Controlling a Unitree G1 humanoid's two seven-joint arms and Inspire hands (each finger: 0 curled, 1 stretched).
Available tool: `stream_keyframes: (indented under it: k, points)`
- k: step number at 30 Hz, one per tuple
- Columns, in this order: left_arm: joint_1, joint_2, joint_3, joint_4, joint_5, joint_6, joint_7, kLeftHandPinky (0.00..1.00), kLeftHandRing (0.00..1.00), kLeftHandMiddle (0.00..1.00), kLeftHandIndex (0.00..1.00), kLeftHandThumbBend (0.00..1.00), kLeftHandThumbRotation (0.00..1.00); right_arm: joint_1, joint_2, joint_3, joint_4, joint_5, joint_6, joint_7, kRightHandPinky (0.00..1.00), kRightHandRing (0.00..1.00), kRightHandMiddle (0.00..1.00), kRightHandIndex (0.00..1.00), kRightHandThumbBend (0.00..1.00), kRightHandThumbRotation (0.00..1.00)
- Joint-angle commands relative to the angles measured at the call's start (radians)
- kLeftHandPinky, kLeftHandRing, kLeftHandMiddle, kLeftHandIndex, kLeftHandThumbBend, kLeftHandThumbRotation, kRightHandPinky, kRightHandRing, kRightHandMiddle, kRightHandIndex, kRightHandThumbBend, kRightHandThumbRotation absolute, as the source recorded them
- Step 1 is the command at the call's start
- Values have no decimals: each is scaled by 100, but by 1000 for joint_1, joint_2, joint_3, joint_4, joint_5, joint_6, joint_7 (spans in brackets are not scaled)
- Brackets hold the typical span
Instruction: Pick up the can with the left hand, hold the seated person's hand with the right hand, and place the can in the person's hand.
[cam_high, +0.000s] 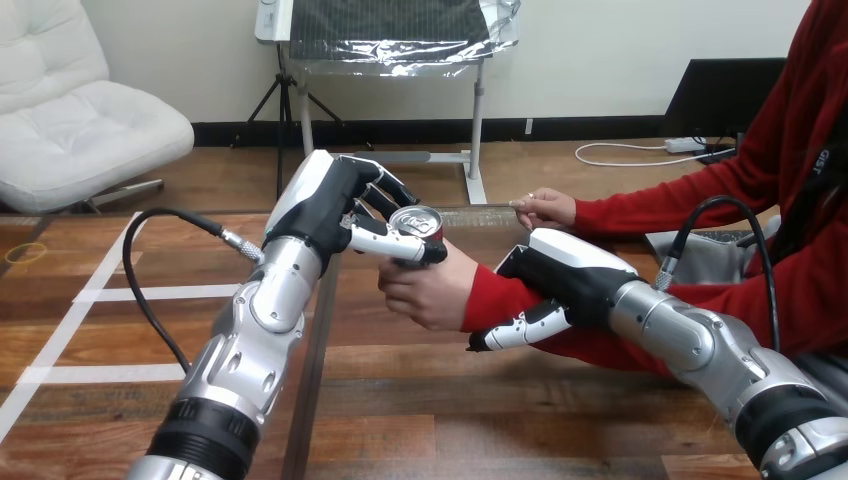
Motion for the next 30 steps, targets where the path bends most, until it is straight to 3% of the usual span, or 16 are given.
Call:
stream_keyframes:
  k: [1, 8, 17, 24, 30]
  points:
    - [-42, -26, -21, 7, -7, -30, -17, 34, 38, 43, 46, 74, 0, -79, 37, -12, -87, 24, -28, -24, 26, 29, 33, 33, 66, 41]
    - [-38, -31, -3, 7, -35, -34, -27, 35, 39, 44, 47, 73, 0, -77, 33, -12, -88, 24, -32, -24, 26, 29, 33, 32, 66, 40]
    - [-24, -26, 21, -23, -86, -19, -60, 43, 50, 52, 51, 71, 1, -75, 27, -12, -85, 24, -43, -29, 26, 30, 33, 33, 65, 40]
    - [-2, -16, 52, -37, -137, -60, -88, 56, 64, 64, 60, 67, 26, -70, 24, -18, -87, 35, -45, -24, 27, 30, 34, 33, 68, 41]
    - [22, -9, 76, -68, -173, -61, -102, 72, 78, 77, 72, 71, 50, -63, 19, -21, -95, 42, -47, -15, 29, 32, 36, 35, 71, 43]
